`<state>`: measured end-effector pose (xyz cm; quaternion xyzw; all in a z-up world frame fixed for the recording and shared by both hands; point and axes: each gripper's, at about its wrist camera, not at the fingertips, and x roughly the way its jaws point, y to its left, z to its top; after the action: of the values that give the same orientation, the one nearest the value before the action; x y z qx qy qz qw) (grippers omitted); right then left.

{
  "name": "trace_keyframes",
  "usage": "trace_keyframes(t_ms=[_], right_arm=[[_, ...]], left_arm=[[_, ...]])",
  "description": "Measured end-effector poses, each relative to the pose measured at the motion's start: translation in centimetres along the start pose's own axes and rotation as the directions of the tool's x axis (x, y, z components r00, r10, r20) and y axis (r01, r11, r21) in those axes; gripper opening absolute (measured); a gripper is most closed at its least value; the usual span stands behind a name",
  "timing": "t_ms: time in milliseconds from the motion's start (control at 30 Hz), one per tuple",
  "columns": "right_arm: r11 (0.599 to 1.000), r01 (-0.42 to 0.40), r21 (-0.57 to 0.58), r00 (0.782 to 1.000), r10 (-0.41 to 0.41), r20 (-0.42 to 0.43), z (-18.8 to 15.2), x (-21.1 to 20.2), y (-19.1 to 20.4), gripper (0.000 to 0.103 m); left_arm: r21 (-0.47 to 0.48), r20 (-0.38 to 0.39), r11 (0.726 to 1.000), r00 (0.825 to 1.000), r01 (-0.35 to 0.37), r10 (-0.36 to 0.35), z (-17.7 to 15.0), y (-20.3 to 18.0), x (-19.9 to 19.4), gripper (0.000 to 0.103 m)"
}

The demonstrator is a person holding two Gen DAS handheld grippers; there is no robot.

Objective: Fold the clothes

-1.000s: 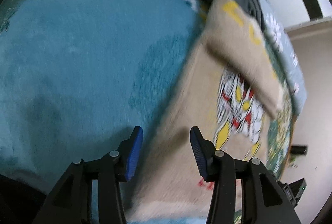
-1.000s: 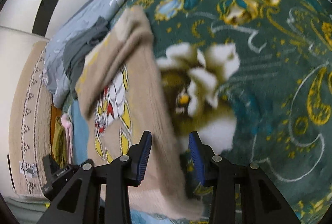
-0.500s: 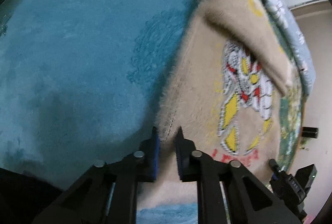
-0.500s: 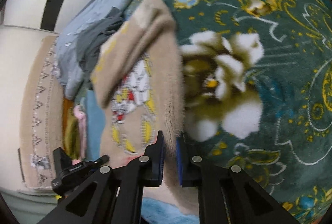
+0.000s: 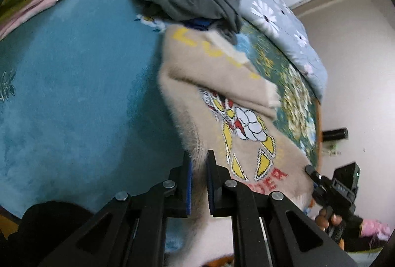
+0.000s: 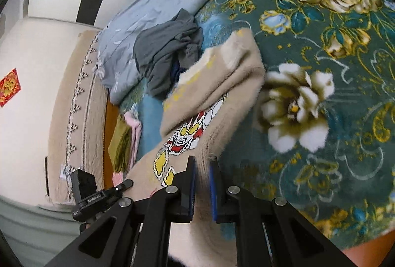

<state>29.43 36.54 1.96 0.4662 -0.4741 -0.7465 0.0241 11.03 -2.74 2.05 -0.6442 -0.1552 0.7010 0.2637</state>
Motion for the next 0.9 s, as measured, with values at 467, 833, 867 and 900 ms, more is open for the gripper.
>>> trace_keyframes(t_ms=[467, 833, 867, 900], right_arm=[[0.989, -0.024, 0.149, 0.997, 0.034, -0.066, 3.9, 3.1, -2.5, 0.010], [0.966, -0.035, 0.257, 0.997, 0.052, -0.062, 9.7, 7.0, -4.3, 0.010], [0.963, -0.033, 0.267, 0.997, 0.052, -0.064, 10.1, 7.4, -4.5, 0.011], [0.961, -0.031, 0.276, 0.997, 0.051, -0.066, 10.5, 7.8, -4.7, 0.011]], left_arm=[[-0.181, -0.135, 0.979, 0.983, 0.098, -0.123, -1.1, 3.2, 0.9, 0.010], [-0.384, -0.074, 0.913, 0.981, 0.140, -0.181, 3.9, 5.9, 3.2, 0.010], [-0.400, -0.070, 0.905, 0.980, 0.143, -0.186, 4.2, 6.1, 3.5, 0.010], [-0.417, -0.064, 0.897, 0.979, 0.149, -0.192, 4.6, 6.3, 3.8, 0.010]])
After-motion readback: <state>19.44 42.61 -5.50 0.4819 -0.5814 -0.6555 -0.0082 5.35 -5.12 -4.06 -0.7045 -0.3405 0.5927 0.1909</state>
